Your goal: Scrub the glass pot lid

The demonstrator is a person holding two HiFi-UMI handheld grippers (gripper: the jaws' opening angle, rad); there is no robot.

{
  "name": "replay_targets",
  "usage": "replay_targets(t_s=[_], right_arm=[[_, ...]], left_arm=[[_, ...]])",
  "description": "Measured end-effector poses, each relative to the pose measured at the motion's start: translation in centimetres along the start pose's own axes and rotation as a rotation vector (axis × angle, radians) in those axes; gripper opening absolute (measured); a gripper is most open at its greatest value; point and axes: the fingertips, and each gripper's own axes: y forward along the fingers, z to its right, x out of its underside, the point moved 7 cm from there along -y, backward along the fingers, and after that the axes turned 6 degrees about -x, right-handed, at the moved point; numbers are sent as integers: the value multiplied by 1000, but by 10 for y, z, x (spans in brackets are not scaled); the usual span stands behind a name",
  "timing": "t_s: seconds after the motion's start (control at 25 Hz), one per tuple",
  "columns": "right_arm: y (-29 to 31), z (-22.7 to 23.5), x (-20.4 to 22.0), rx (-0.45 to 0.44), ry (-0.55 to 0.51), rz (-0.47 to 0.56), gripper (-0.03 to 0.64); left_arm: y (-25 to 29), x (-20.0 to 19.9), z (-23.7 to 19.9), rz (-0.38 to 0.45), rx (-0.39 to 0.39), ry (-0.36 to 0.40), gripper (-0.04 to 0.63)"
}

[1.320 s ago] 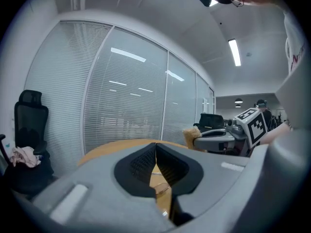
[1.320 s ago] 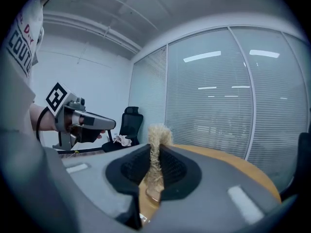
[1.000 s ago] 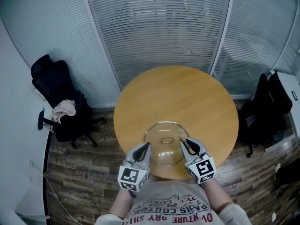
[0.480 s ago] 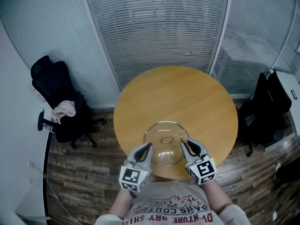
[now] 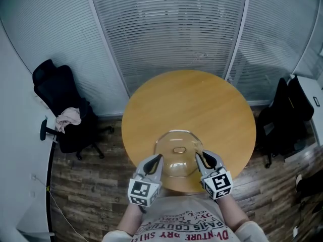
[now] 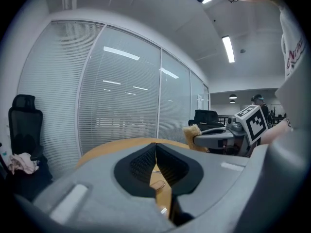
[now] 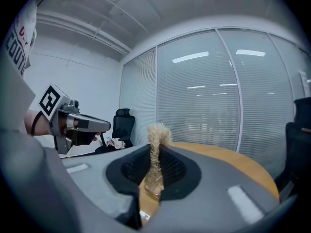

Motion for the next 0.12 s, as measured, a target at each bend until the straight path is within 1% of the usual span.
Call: replay_targets(t_s=[0.12], right_arm=[[-2, 1, -1, -11, 1, 6, 49]], left_arm=[[1, 0, 1, 0, -4, -7, 8]])
